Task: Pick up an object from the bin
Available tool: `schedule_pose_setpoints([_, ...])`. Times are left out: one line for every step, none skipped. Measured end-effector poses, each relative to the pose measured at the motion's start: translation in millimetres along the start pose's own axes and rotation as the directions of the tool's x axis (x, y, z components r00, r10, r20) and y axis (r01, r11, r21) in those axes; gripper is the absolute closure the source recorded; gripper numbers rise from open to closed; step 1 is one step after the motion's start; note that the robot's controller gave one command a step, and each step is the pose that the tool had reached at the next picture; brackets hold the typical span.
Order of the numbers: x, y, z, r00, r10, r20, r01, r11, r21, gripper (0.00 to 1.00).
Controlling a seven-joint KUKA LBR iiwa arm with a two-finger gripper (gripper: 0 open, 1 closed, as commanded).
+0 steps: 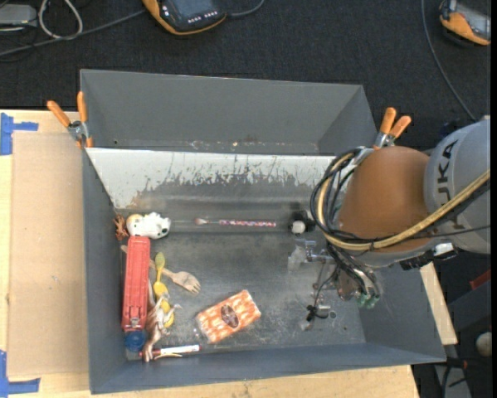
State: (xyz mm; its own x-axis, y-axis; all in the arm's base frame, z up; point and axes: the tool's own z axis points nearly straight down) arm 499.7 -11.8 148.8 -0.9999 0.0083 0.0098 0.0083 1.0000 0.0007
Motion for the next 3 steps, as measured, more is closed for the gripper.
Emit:
schedule_pose_setpoints([-1.8,0.0,-3.8,1.0,-0.001,0.007,0.001,1.0,0.0,0.0])
schedule_pose_setpoints([15.5,43.0,60.0,1.0,0.004,0.01,-0.004,1.0,0.0,0.0])
schedule_pose_setpoints([12.3,54.1,79.5,0.998,-0.064,0.021,0.064,0.998,0.003,0.0])
